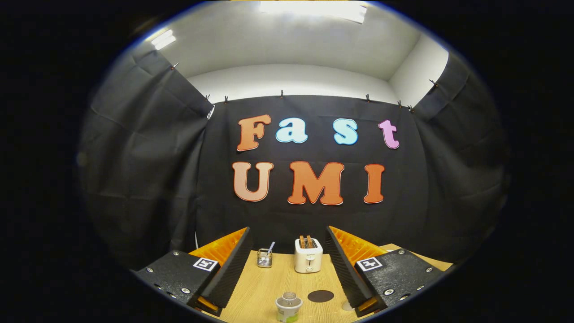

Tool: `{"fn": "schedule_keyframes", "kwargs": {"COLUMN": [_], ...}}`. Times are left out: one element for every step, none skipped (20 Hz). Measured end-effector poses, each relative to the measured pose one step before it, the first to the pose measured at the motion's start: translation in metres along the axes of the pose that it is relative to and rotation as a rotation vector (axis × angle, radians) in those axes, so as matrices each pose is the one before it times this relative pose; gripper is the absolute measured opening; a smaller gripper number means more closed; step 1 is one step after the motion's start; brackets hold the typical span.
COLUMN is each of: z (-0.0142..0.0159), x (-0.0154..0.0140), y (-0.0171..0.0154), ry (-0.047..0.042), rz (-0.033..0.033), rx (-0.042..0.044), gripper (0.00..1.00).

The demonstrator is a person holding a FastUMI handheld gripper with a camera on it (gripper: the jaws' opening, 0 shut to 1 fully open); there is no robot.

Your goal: Take the bottle from table, then pour the juice into the cup, finally place the bottle on the coaster

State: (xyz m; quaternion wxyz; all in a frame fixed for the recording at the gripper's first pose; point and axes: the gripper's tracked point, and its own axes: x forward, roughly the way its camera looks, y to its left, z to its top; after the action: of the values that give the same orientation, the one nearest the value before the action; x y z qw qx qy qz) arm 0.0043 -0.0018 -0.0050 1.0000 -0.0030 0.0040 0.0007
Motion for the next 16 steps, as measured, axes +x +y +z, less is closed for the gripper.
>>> {"fn": "schedule_keyframes", "kwargs": {"z": [-0.00324,-0.00405,-0.00623,-0.00515,-0.00709,-0.00678,-0.00753,-0.00868,-0.00989,-0.01204,-0.01309,-0.0149,-0.01296,-0.01213,-0.01348,-0.01249], "x": [-0.00058,0.00019,0.00013,0.00094,0.00006,0.00123,0.00105,0.00091,0.00116,0.00146,0.00138,0.00094,0.00055,0.00307,0.00208,0.00348], "y": [-0.00129,-0.00284,-0.0005,-0.0007,-0.00155,-0.00131,0.00046,0.00118,0.00001,0.00069,-0.00007,-0.00032,0.00327,0.00378,0.0031,0.00173], "ry": [0.00203,0.00515,0.00563,0.00744,0.0074,0.00664,0.01022,0.00937,0.00935,0.01216,0.01531,0.01968,0.01662,0.01119,0.01721,0.01675], "rz": [-0.0091,-0.01068,-0.00873,-0.00961,-0.0117,-0.01164,-0.00695,-0.00537,-0.00274,-0.0035,-0.00794,-0.00532,0.00346,0.00613,0.00298,-0.00218], "rx": [-0.00455,-0.00441,-0.00466,-0.00428,-0.00193,-0.00076,-0.00214,-0.00105,-0.00092,-0.00058,0.00001,0.00083,0.00151,0.00013,-0.00204,-0.0073], "gripper": [0.96,0.96,0.96,0.96,0.96,0.96,0.96,0.96,0.96,0.96,0.96,0.96,0.96,0.96,0.96,0.96]}}
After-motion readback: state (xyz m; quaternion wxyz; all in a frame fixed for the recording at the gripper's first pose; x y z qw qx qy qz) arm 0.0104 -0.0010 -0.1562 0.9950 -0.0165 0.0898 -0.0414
